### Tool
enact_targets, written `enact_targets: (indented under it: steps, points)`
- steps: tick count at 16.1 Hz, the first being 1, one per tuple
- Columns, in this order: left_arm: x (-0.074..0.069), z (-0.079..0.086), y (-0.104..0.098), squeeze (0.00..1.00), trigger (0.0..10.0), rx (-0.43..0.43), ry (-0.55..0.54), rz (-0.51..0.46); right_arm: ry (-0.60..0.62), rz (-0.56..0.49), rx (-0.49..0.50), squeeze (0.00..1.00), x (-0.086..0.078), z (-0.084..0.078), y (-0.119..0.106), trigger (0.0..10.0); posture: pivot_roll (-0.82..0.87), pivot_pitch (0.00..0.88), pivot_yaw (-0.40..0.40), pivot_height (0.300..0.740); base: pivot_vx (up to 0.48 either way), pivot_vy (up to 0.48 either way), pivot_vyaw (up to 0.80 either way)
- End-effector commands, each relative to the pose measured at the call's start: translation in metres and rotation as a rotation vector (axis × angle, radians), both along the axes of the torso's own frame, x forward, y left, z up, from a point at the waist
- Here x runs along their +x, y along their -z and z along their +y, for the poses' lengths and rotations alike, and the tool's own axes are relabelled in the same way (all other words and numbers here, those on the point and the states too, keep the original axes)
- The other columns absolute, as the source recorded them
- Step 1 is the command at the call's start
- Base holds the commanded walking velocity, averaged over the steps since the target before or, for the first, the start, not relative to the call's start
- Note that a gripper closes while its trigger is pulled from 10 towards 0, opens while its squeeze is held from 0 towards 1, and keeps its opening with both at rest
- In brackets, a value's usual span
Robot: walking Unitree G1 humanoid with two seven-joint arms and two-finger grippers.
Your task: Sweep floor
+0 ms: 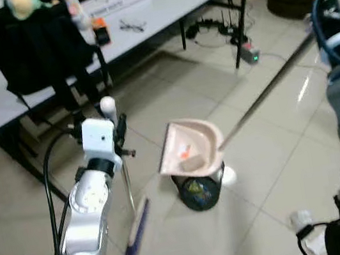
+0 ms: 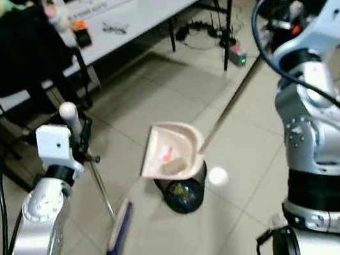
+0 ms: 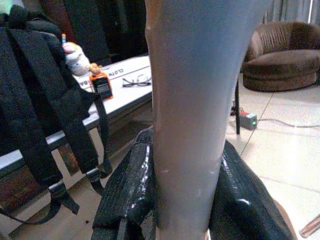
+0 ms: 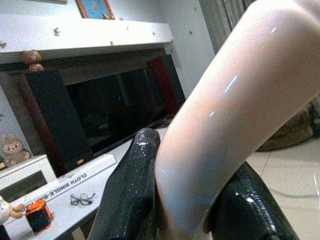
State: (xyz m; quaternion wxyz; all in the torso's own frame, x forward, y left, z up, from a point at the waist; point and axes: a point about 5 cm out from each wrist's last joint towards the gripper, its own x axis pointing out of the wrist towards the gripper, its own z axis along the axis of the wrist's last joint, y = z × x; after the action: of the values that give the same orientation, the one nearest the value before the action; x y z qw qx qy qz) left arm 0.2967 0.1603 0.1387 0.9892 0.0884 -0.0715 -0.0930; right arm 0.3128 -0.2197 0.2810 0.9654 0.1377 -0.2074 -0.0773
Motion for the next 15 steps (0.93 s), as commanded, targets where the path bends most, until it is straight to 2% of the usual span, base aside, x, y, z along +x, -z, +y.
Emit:
enact_targets:
  steps: [1,2,4,10,11,15]
  points:
    - [0.002,0.006,-0.008,0.00,10.0,0.027,-0.013,-0.036,-0.033,-0.059,0.017,0.00,-0.003,0.007,-0.011,10.0,-0.08,0.038,0.045,0.740,0.379,0.000,-0.80]
    - [0.002,0.006,-0.008,0.00,10.0,0.026,-0.012,-0.035,-0.031,-0.059,0.016,0.00,-0.004,0.007,-0.011,10.0,-0.08,0.038,0.046,0.740,0.379,0.000,-0.80]
    - [0.002,0.006,-0.007,0.00,10.0,0.022,-0.016,-0.027,-0.026,-0.055,0.013,0.00,-0.004,0.006,-0.011,10.0,-0.08,0.038,0.046,0.740,0.375,0.000,0.00]
    - [0.002,0.007,-0.003,0.00,10.0,0.014,-0.017,-0.010,-0.017,-0.055,0.007,0.00,-0.004,0.002,-0.011,10.0,-0.08,0.035,0.042,0.740,0.000,0.000,0.00]
    - [0.002,0.006,-0.003,0.00,10.0,0.013,-0.015,-0.010,-0.012,-0.037,-0.074,0.00,-0.003,0.003,-0.011,10.0,-0.08,0.036,0.041,0.740,0.000,0.000,0.00]
    - [0.002,0.006,-0.003,0.00,10.0,0.013,-0.008,-0.009,-0.039,-0.076,-0.195,0.00,0.001,0.013,-0.014,10.0,-0.08,0.034,0.041,0.740,0.000,0.000,0.00]
